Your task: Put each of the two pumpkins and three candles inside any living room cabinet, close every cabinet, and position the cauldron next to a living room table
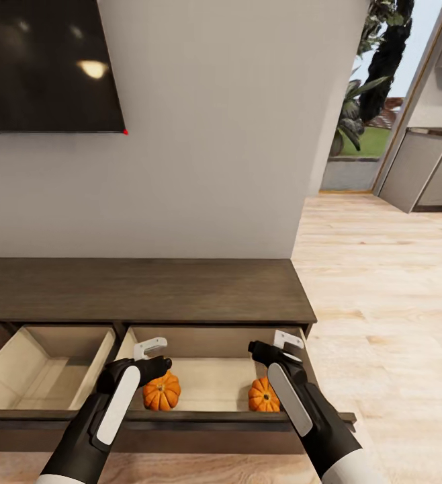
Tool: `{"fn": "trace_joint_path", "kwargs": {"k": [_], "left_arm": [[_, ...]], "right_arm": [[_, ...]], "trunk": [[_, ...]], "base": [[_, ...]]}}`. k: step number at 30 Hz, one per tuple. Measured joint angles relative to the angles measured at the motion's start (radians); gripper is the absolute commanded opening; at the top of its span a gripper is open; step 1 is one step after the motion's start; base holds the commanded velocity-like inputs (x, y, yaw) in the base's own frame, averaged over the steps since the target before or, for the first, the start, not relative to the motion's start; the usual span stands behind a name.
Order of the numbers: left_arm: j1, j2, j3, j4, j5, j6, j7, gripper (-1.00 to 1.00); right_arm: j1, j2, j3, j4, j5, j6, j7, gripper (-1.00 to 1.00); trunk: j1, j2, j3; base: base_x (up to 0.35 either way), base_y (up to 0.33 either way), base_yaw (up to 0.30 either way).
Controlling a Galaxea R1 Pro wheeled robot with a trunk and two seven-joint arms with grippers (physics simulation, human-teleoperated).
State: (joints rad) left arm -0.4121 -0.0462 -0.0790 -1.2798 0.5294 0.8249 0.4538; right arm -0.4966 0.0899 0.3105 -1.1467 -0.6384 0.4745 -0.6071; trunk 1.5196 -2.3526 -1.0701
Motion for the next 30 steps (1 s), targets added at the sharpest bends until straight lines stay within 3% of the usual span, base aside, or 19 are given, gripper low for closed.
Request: {"fn": "trace_joint_path", "kwargs": {"k": [30], "left_arm": [[0.0, 0.002, 0.006, -0.018, 0.0, 0.028, -0.001, 1.0]], "right_arm": [[0.0, -0.001, 0.001, -0.019, 0.0, 0.02, 0.0, 1.0]], "trunk": [[-0.115, 0.21, 0.094]], "base": [[-0.033, 0.0, 0.0]]}}
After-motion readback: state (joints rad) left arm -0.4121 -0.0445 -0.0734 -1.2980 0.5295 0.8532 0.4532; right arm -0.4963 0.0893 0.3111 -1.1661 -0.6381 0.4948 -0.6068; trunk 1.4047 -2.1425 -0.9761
